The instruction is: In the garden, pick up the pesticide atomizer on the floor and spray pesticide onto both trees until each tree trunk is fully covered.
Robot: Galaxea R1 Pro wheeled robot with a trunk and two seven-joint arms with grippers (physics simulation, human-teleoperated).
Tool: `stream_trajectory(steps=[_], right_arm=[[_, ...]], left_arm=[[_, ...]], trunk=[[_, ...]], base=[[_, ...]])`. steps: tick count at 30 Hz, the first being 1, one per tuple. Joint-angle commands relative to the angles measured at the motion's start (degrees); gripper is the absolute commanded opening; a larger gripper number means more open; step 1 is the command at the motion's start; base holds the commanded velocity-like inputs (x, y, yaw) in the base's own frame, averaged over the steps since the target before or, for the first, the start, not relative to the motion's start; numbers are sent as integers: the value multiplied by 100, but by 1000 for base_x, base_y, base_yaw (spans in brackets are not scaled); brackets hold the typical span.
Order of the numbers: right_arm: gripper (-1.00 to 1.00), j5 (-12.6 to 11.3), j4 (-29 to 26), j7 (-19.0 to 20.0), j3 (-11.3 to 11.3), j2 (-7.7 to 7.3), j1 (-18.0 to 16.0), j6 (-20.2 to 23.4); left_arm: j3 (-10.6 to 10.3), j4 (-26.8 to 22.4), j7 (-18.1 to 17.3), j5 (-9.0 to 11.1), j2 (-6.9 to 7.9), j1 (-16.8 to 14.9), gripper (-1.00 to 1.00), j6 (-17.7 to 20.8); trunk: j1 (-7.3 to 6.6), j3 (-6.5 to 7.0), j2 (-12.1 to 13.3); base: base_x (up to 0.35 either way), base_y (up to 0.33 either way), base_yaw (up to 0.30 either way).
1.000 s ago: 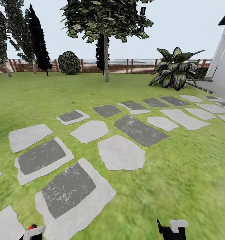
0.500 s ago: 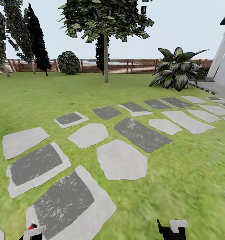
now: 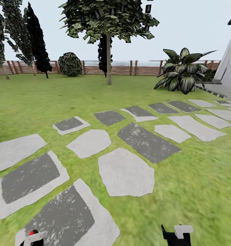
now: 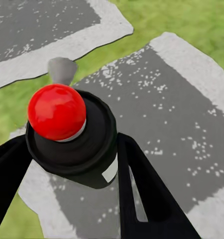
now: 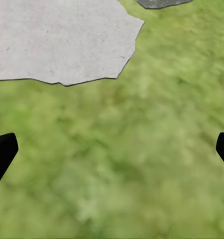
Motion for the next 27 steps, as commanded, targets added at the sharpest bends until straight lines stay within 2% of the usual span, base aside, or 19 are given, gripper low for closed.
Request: stream_trajectory(steps=[1,27], right_arm=[[100,4,4,-11,0,0,-4,-19],[100,9,5,-11,0,0,-4,-19]], left_arm=[[-7,2,1,27,1,-3,-100,-16],[-7,9,1,25,1,-3,-100,-15]], trunk=[[3,-5,-2],[3,-5,-2]], base=[[338,0,0],[338,0,0]])
